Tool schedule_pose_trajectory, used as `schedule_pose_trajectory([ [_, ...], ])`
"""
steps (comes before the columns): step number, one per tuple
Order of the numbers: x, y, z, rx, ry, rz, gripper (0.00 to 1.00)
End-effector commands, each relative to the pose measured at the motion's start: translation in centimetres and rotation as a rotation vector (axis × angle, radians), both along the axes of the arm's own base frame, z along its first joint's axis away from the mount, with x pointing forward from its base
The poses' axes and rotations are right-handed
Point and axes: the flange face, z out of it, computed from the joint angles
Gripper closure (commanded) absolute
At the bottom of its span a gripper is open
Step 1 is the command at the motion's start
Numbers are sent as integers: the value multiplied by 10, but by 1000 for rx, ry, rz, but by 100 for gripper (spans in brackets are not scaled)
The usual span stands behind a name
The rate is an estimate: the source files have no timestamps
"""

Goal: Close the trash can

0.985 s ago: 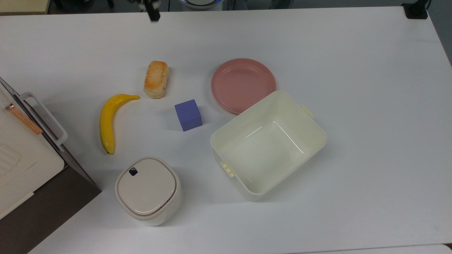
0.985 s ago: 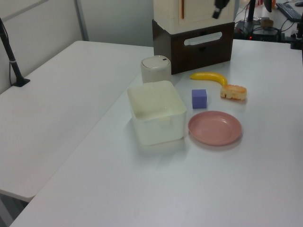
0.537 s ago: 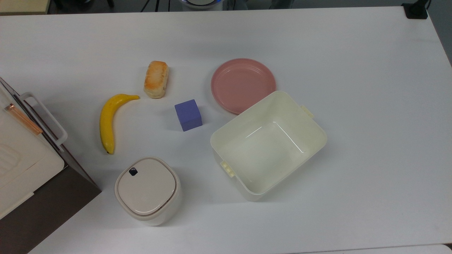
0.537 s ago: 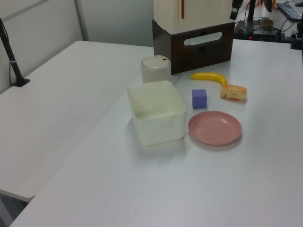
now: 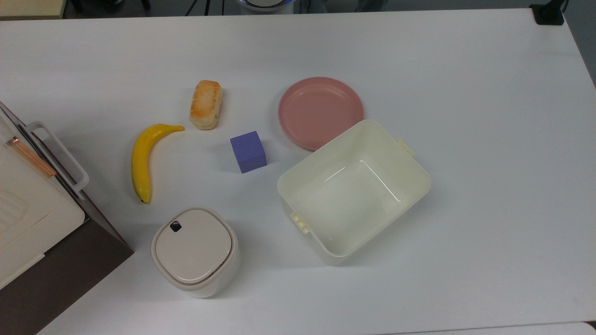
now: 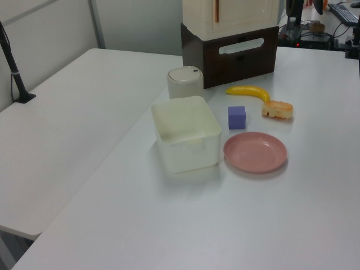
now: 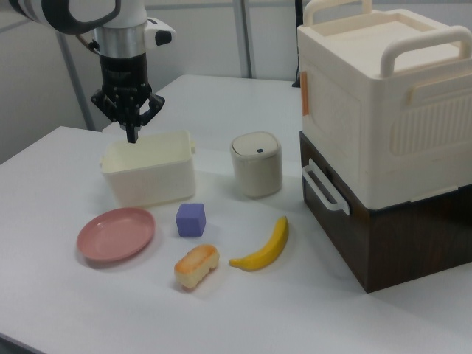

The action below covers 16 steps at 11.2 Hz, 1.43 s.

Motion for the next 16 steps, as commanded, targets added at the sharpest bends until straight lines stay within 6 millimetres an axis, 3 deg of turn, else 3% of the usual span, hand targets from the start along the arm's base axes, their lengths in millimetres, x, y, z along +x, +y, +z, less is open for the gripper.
schedule_pose_trajectory([
  [1, -10, -6, 23, -25, -42, 114, 100],
  [6, -1, -15, 22, -10, -55, -17, 100],
  [8, 2, -15, 24, 35, -61, -143, 100],
  [9, 2, -15, 23, 39, -53, -183, 84],
  [10, 1, -17, 24, 34, -54, -191, 1],
  [13, 3, -15, 24, 37, -55, -235, 0],
  [16, 18, -26, 25, 54, -109, -458, 0],
])
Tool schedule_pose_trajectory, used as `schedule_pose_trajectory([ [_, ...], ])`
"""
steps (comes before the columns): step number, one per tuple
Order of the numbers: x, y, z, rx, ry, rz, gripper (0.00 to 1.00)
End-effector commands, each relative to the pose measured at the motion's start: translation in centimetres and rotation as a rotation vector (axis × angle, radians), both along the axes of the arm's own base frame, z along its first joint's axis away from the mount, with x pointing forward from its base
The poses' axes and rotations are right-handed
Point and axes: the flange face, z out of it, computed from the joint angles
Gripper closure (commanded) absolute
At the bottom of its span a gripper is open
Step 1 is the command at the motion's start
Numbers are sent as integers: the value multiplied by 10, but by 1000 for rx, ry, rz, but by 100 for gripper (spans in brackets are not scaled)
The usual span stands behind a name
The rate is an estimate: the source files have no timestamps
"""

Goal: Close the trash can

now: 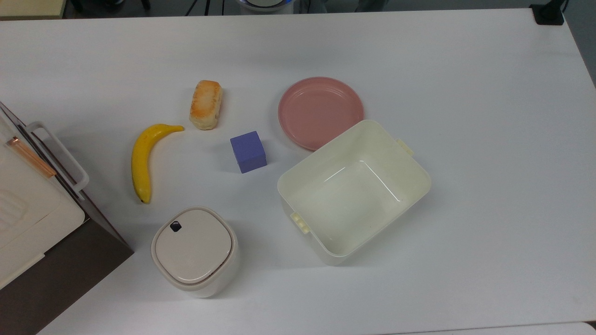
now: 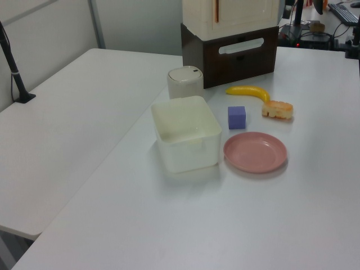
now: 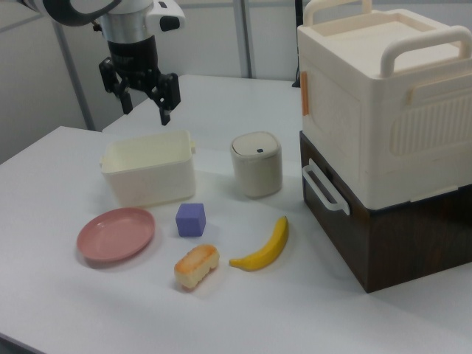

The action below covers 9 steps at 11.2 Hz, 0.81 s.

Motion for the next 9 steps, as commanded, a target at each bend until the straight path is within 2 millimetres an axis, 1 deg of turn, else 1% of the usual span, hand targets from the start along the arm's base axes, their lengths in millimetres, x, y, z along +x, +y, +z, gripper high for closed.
schedule_pose_trajectory([
  [1, 13, -9, -4, 34, -32, -177, 0],
  [2, 16, -5, -6, 35, -25, -233, 0],
  [3, 23, -4, -10, 53, -27, -349, 0],
  [4, 24, -3, -11, 47, -23, -406, 0],
  [5, 23, 1, -13, 36, -12, -397, 0],
  [6, 24, 10, -22, 28, 8, -380, 0],
  [8, 26, 25, -32, -59, 23, -345, 0],
  [9, 27, 24, -35, -55, 31, -349, 0],
])
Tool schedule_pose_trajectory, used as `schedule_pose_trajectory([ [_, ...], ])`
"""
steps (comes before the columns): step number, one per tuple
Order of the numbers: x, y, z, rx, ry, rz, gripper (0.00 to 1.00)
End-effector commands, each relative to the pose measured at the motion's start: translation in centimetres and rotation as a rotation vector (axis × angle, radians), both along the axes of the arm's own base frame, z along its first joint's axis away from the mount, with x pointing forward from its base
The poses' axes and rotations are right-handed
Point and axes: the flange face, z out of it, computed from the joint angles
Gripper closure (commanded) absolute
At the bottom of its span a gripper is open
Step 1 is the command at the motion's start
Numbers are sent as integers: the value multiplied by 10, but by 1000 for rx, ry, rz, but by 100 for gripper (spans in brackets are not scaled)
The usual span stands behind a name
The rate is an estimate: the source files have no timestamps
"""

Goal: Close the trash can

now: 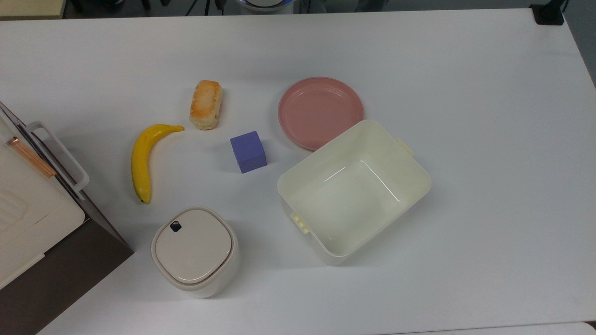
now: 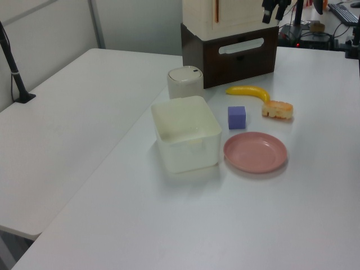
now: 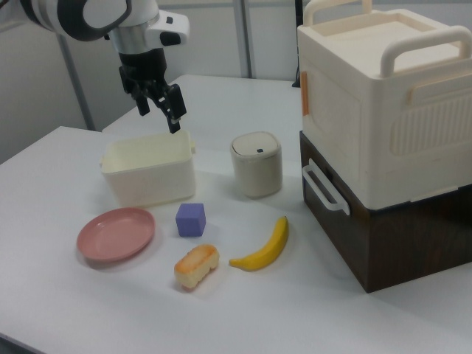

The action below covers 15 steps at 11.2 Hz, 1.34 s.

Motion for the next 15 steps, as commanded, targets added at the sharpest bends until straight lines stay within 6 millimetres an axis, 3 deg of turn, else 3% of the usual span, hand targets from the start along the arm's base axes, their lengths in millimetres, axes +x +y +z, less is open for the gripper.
schedule_pose_trajectory([
  [1, 0, 11, -13, -30, 21, -8, 0],
  [7, 0, 4, -39, -20, 64, -24, 0],
  [15, 6, 15, -39, -35, 33, 12, 0],
])
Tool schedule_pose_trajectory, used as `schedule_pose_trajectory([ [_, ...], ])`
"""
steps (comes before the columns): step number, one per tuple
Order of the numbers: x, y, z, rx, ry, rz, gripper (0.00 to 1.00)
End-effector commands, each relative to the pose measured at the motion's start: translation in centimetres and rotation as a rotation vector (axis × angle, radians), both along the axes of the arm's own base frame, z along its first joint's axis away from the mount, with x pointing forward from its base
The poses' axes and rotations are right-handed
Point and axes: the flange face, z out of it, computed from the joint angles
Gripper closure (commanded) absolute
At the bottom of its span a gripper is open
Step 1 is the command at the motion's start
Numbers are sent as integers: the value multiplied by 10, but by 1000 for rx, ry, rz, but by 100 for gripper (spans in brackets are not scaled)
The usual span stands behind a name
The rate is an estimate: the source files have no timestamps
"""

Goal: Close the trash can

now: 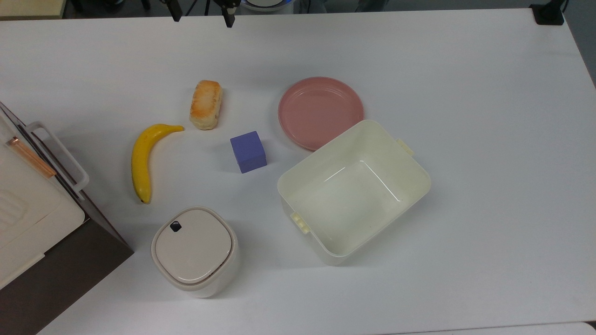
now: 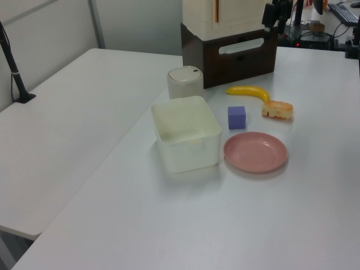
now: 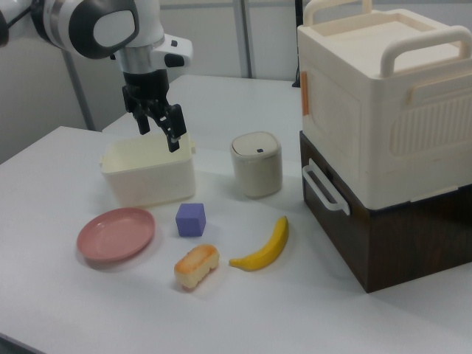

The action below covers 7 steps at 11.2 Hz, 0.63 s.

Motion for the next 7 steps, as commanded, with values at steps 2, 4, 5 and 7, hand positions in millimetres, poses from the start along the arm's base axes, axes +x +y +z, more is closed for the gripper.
schedule_pose_trajectory([
  [2, 8, 15, 0, -39, -71, 35, 0],
  [4, 7, 18, 1, -49, -88, 201, 0],
  [5, 8, 19, 0, -46, -89, 203, 0],
  [7, 8, 18, -1, -43, -85, 202, 0],
])
